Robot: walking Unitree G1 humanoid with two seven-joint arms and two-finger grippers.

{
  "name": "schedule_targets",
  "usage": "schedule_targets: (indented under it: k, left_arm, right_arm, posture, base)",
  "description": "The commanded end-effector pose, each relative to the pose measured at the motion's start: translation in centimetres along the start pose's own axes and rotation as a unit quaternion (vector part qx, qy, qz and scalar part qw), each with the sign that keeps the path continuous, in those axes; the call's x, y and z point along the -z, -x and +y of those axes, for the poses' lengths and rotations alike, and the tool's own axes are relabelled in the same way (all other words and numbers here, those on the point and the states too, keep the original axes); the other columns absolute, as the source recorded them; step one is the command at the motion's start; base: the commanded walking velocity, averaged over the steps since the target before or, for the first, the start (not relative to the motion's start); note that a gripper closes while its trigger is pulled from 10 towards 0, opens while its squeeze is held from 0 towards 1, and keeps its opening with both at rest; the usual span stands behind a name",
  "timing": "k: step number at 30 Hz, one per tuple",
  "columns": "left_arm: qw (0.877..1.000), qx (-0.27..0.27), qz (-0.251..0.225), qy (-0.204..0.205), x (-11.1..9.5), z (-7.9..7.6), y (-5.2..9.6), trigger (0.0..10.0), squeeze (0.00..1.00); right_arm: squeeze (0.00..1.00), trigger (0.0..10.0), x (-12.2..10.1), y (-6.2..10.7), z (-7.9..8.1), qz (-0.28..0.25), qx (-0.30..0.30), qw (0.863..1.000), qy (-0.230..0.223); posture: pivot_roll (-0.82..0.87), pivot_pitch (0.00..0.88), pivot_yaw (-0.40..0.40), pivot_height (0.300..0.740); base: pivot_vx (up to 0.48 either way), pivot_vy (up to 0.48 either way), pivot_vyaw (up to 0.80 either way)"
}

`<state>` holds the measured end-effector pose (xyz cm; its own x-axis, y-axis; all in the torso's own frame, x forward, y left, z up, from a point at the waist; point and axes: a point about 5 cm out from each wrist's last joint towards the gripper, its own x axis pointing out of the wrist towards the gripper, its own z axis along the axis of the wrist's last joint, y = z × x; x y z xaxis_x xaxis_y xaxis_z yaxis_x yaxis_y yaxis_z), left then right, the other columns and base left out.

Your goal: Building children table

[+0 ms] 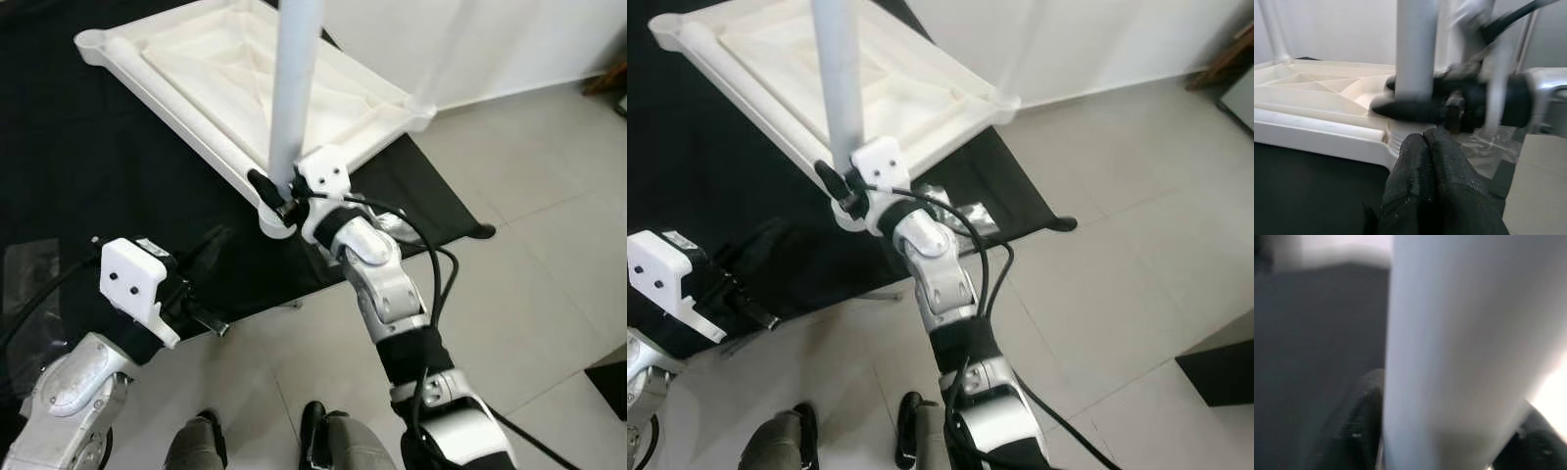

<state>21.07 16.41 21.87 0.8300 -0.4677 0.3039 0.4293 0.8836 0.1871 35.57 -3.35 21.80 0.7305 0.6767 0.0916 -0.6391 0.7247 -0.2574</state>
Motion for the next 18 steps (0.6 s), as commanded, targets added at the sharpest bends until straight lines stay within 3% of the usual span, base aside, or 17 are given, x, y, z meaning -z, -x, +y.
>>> schedule_targets:
  k: [1,5,6,7,8,9,11,13,14,17,18]
  left_arm:
    - [1.0,0.006,0.018,0.006,0.6,-0.1,0.2,10.0,0.0]
    - [1.0,0.016,0.024,0.009,0.6,-0.3,0.3,10.0,0.0]
    - [0.999,0.023,0.03,0.01,0.7,-0.4,0.4,10.0,0.0]
    - [0.999,0.03,0.035,0.011,0.7,-0.5,0.5,10.0,0.0]
    - [0.999,0.03,0.035,0.011,0.7,-0.5,0.5,10.0,0.0]
    - [0.999,0.035,0.038,0.012,0.7,-0.6,0.6,10.0,0.0]
    - [0.999,0.035,0.038,0.012,0.7,-0.6,0.6,10.0,0.0]
    - [0.998,0.039,0.04,0.011,0.6,-0.5,0.7,10.0,0.0]
    - [0.998,0.039,0.04,0.011,0.6,-0.5,0.7,10.0,0.0]
    - [0.998,0.045,0.045,0.01,0.5,-0.6,1.0,10.0,0.0]
    - [0.998,0.045,0.045,0.01,0.5,-0.6,1.0,10.0,0.0]
  right_arm:
    - [1.0,10.0,1.8,0.4,0.0,0.045,-0.008,0.999,-0.01]
    - [1.0,10.0,0.0,-0.1,-1.2,0.016,-0.067,0.998,-0.001]
    - [0.21,10.0,-1.1,-0.1,-1.6,-0.009,-0.124,0.992,0.0]
    - [0.0,10.0,-2.0,0.0,-2.0,-0.024,-0.179,0.983,0.011]
    - [0.0,10.0,-2.0,0.0,-2.0,-0.024,-0.179,0.983,0.011]
    - [0.0,10.0,-2.3,0.1,-2.5,-0.017,-0.224,0.974,0.039]
    - [0.0,10.0,-2.3,0.1,-2.5,-0.017,-0.224,0.974,0.039]
    - [0.0,10.0,-2.4,0.1,-3.1,0.007,-0.271,0.96,0.078]
    - [0.0,10.0,-2.4,0.1,-3.1,0.007,-0.271,0.96,0.078]
    - [0.0,10.0,-3.4,0.2,-3.5,0.015,-0.366,0.928,0.072]
    - [0.0,10.0,-3.4,0.2,-3.5,0.015,-0.366,0.928,0.072]
  posture:
    - [0.12,0.269,-0.145,0.74]
    - [0.13,0.274,-0.145,0.74]
    - [0.14,0.275,-0.142,0.74]
    - [0.14,0.277,-0.143,0.74]
    - [0.14,0.277,-0.143,0.74]
    - [0.15,0.278,-0.146,0.74]
    - [0.15,0.278,-0.146,0.74]
    - [0.16,0.28,-0.148,0.74]
    - [0.16,0.28,-0.148,0.74]
    - [0.17,0.291,-0.145,0.74]
    - [0.17,0.291,-0.145,0.74]
  base:
    - [0.0,0.0,0.0]
    - [0.0,0.0,0.0]
    - [0.0,0.0,0.0]
    - [0.0,0.0,0.0]
    - [0.0,0.0,0.0]
    - [0.0,0.0,0.0]
    - [0.0,0.0,0.0]
    - [0.0,0.0,0.0]
    - [0.0,0.0,0.0]
    - [0.0,0.0,0.0]
    - [0.0,0.0,0.0]
